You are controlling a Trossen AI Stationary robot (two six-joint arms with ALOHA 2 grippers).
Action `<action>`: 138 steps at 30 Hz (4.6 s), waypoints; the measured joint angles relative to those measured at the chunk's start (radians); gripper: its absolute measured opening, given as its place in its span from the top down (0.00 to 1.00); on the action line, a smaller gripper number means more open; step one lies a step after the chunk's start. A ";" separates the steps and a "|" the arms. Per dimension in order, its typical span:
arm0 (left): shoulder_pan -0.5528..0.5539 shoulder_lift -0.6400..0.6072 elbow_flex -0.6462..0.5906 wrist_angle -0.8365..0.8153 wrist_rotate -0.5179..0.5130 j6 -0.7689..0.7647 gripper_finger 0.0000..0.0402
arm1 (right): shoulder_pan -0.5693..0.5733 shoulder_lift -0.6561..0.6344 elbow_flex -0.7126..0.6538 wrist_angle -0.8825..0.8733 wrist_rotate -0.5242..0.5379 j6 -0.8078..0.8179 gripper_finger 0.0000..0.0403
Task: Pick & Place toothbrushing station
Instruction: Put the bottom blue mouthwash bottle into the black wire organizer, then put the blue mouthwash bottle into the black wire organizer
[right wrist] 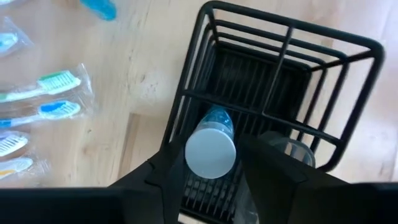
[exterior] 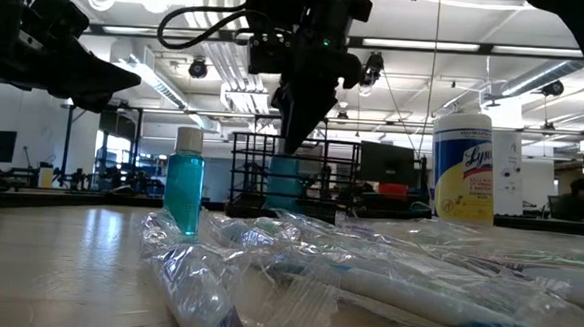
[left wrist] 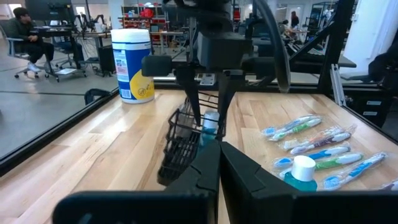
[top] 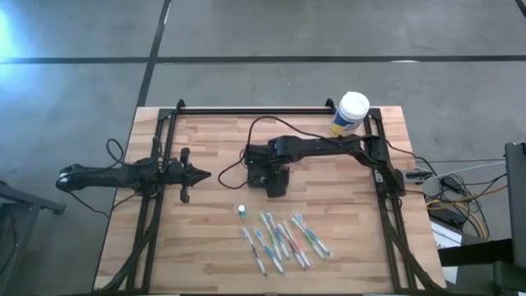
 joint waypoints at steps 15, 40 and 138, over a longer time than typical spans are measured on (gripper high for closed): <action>0.000 0.000 0.000 0.000 0.000 0.000 0.97 | 0.000 -0.006 0.019 -0.025 0.002 0.011 0.60; 0.000 0.000 0.000 -0.001 0.000 0.004 0.97 | -0.001 -0.019 0.020 -0.026 0.044 0.018 0.59; 0.000 0.064 0.000 -0.006 0.022 -0.134 0.98 | 0.298 -0.838 -1.529 1.889 0.301 0.178 0.92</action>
